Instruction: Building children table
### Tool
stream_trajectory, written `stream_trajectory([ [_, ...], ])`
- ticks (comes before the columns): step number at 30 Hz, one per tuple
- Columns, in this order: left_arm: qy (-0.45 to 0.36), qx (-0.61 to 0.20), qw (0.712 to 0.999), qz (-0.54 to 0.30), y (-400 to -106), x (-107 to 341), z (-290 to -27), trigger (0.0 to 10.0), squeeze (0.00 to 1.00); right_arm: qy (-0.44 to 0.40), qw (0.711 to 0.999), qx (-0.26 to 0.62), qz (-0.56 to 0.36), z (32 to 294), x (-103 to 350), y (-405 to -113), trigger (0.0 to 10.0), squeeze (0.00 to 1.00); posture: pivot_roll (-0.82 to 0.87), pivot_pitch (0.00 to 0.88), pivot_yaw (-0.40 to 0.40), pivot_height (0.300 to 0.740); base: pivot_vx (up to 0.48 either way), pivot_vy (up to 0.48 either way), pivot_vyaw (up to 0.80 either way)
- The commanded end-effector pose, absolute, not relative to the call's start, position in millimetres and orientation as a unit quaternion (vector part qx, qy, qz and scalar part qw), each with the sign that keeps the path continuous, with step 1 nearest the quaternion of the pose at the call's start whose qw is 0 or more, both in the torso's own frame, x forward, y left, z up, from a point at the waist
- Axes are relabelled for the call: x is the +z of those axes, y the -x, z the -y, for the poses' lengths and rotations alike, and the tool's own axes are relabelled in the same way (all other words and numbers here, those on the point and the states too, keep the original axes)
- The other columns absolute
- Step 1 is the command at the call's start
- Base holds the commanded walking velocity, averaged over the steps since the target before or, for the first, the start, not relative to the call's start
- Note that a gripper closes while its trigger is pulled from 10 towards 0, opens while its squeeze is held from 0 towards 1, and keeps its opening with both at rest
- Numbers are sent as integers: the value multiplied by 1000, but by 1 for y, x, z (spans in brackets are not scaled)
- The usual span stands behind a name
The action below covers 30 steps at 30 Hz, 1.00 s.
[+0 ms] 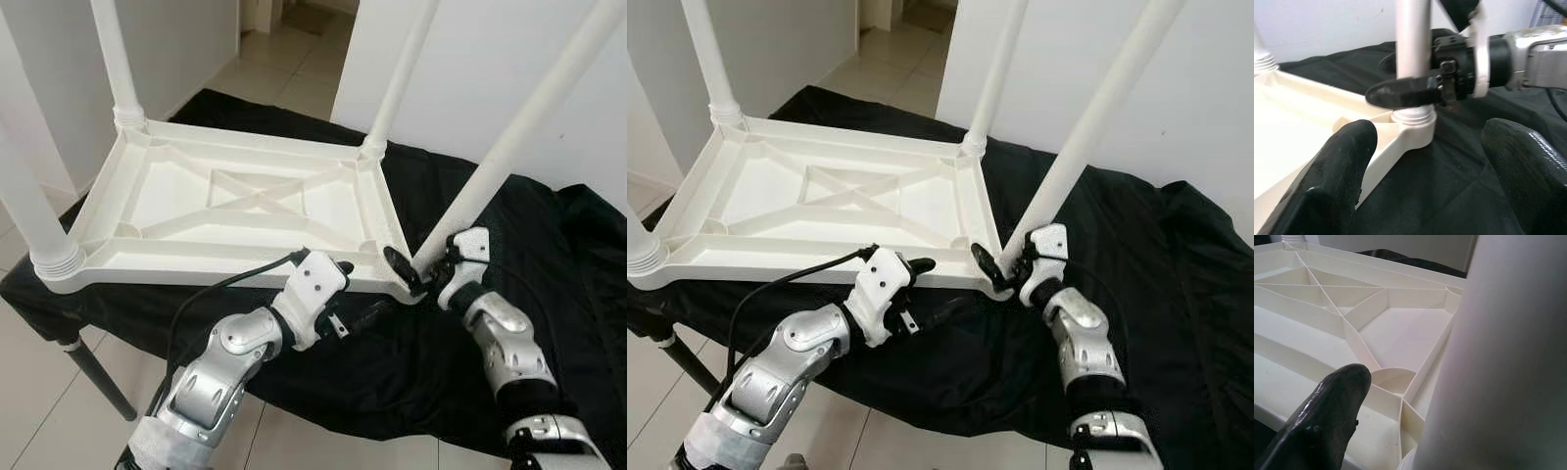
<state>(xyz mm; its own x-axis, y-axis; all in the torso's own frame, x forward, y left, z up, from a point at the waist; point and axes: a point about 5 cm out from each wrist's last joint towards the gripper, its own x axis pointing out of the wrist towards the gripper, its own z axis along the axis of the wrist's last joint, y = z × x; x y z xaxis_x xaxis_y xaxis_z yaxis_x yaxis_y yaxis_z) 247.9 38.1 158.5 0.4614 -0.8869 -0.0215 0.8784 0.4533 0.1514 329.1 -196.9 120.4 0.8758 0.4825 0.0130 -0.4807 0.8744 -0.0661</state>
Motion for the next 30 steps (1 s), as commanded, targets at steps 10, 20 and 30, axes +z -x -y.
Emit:
stream_trajectory([
  [10, -71, -499, 863, 32, -251, 159, -38, 10000, 0, 41, 961, 274, -13, 197, 118, -340, 0, 0, 96, 0, -168, 740, 0, 0, 0],
  [20, -72, -500, 862, 36, -254, 160, -36, 10000, 0, 25, 966, 258, -15, 206, 116, -338, 2235, 0, 82, 0, -160, 740, 0, 0, 0],
  [30, -72, -504, 860, 36, -254, 159, -34, 10000, 0, 15, 984, 177, -34, 204, 108, -342, 10000, 0, 67, 0, -150, 740, 0, 0, 0],
])
